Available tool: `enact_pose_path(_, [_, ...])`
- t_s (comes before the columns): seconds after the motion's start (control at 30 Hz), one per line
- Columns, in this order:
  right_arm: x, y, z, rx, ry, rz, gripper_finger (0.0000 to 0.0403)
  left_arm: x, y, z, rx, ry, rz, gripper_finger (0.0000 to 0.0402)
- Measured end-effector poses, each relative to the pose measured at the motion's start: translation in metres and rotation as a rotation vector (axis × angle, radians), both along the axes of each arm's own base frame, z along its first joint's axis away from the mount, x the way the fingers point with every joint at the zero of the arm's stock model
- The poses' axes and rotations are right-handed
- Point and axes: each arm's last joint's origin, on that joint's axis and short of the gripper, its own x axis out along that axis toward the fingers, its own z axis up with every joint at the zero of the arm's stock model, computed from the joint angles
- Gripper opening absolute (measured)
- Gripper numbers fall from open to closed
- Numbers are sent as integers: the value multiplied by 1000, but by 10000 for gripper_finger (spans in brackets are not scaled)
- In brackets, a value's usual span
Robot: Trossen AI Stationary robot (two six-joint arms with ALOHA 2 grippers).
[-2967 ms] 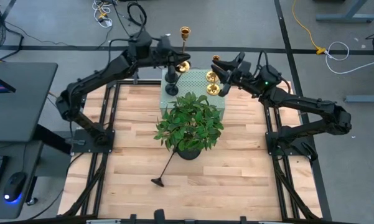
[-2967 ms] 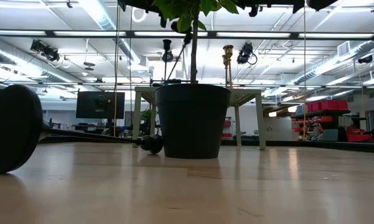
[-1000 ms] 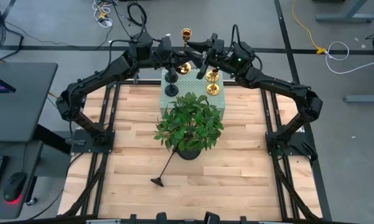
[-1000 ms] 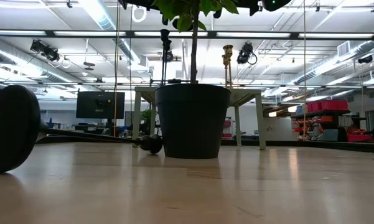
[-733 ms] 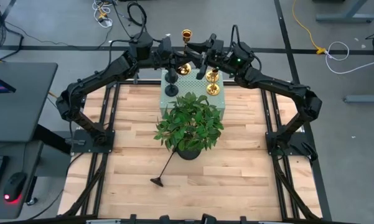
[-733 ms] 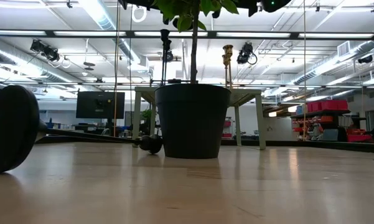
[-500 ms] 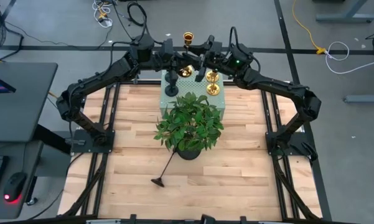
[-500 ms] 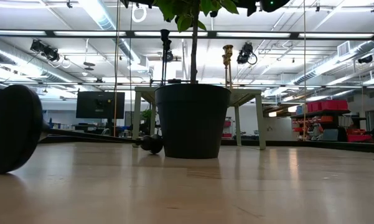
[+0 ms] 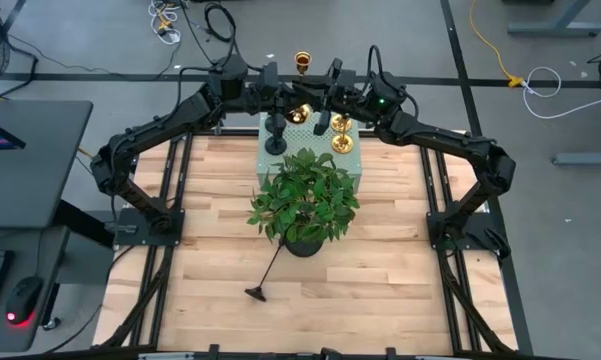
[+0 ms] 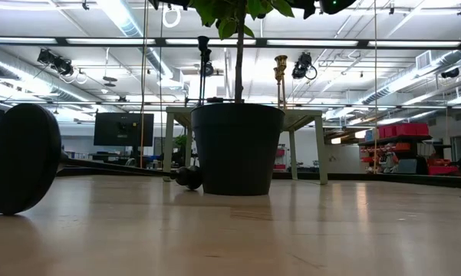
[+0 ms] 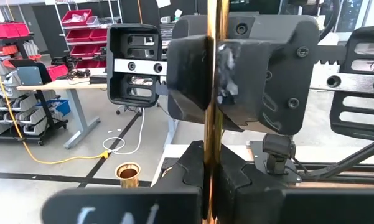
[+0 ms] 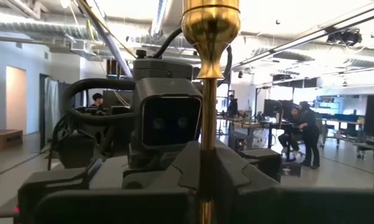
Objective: Pick & Place candle stick holders
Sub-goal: Put the gold candle holder on the shelf aligned with the other gold candle holders
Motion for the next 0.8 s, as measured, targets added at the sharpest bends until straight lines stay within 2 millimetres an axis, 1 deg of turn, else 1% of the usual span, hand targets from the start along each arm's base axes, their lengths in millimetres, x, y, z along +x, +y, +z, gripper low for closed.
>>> enact_pose_path(0.13, [0, 0, 0, 2, 5, 1, 16, 0, 0, 0, -1, 1, 0, 9])
enact_pose_path(0.23, [0, 0, -1, 5, 10, -1, 8, 0, 0, 0, -3, 3, 11, 10])
enact_pose_path(0.37, [0, -1, -1, 7, 15, -1, 7, 0, 0, 0, -18, 2, 19, 23])
enact_pose_path(0.5, [0, -3, -4, 13, 33, -17, 6, 0, 1, 0, -17, -2, 54, 61])
enact_pose_path(0.7, [-2, -8, -4, 18, 35, -28, 6, 0, 1, -1, -15, 5, 55, 143])
enact_pose_path(0.8, [-4, -10, -4, 30, 42, -25, 6, -3, 1, 0, -21, 13, 38, 176])
